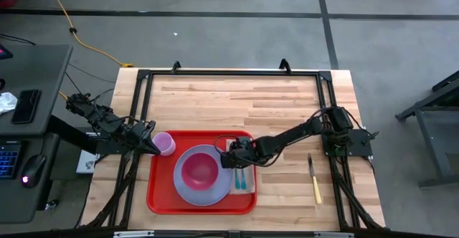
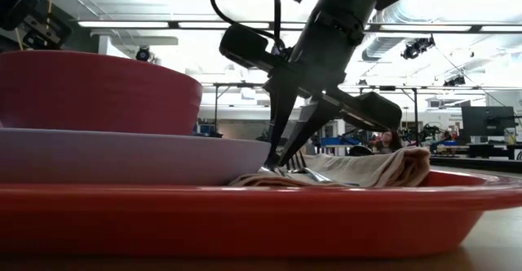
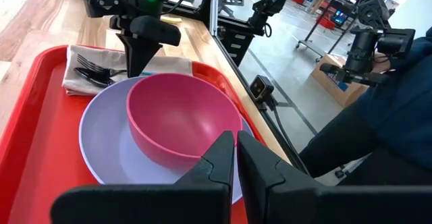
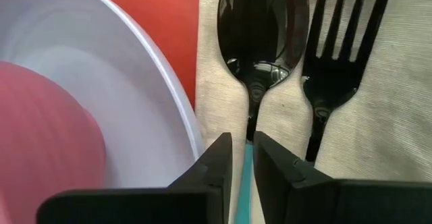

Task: Set up tray
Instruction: Put the yellow table knife to the right of the blue fork on the red tray

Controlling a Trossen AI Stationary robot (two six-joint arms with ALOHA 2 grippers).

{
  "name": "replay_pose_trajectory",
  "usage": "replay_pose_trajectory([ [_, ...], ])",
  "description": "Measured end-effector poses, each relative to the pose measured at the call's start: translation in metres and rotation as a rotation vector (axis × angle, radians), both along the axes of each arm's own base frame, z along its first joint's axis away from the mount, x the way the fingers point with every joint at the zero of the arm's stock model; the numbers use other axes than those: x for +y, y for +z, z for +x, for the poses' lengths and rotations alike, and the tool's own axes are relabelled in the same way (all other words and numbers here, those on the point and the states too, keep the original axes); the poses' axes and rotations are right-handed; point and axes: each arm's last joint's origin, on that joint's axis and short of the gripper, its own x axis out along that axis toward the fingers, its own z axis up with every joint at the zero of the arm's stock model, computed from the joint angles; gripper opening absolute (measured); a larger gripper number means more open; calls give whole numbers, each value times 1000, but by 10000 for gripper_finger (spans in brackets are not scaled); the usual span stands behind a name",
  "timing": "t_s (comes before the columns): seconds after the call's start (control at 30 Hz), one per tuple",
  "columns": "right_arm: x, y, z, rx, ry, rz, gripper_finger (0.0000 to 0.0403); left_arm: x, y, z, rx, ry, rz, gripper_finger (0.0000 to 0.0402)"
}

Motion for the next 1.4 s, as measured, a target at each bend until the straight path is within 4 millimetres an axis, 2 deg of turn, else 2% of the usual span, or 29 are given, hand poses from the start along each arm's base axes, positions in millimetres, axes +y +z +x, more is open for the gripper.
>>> replay_pose_trajectory([
  [0.43, -6, 3, 0, 11, 46, 39, 17, 0, 0, 0, 0, 0, -1, 49],
  [0.77, -12, 42, -16, -8, 43, -31, 5, 0, 0, 0, 0, -18, -6, 49],
  [0.93, -14, 66, -32, 4, 66, -55, 1, -1, 0, 0, 0, -18, -5, 49],
  [1.13, -11, 90, -62, 93, 100, -51, 0, -1, 0, 0, 2, -17, -9, 49],
  [1.4, 0, 113, -102, 216, 92, -7, 0, 0, 0, 0, 1, -16, -9, 49],
])
